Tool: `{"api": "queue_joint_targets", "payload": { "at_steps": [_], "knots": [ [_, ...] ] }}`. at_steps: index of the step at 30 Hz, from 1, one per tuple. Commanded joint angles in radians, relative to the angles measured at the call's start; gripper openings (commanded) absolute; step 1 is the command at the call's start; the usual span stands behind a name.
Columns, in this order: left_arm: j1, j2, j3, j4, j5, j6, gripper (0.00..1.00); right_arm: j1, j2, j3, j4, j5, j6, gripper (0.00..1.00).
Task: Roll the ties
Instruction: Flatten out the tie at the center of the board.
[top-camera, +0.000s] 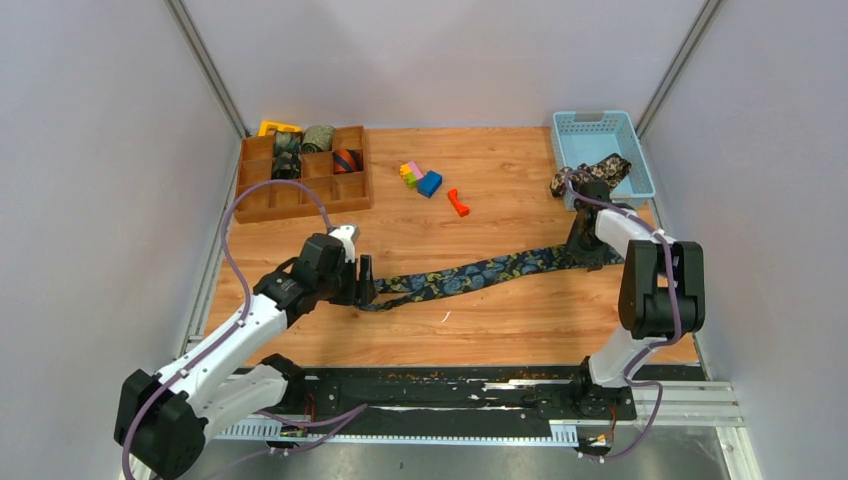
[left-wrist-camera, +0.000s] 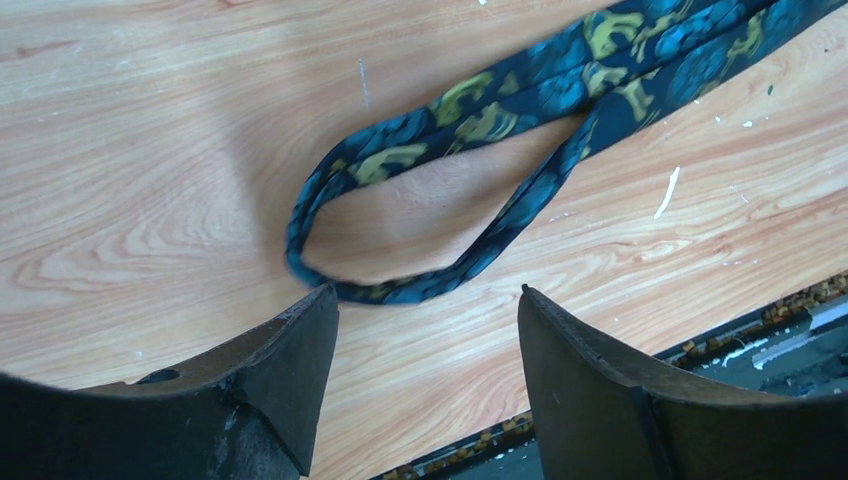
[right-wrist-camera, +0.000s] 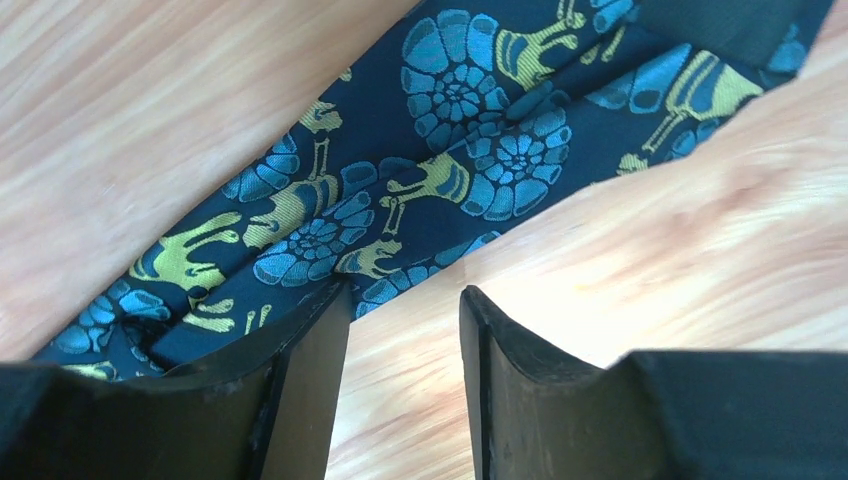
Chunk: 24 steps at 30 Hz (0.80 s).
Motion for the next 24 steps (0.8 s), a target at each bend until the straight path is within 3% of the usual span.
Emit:
{"api": "queue_joint_targets", "payload": {
  "at_steps": [1, 4, 10, 24],
  "knots": [
    [-0.001, 0.018, 0.027, 0.042, 0.049, 0.025, 0.73, -0.051, 0.082, 0.085, -0.084, 0.209, -0.04, 0.46],
    [-0.003, 0.035, 0.029, 0.049, 0.051, 0.035, 0.72, -0.053, 0.117, 0.2, -0.152, 0.268, -0.06, 0.46],
    [-0.016, 0.049, -0.007, 0.107, 0.054, 0.037, 0.73, -0.018, 0.051, 0.302, -0.2, 0.225, -0.086, 0.47],
    [-0.04, 0.034, -0.095, 0.154, -0.027, 0.015, 0.72, 0.205, -0.218, 0.227, -0.235, 0.039, -0.092, 0.51]
  ]
}}
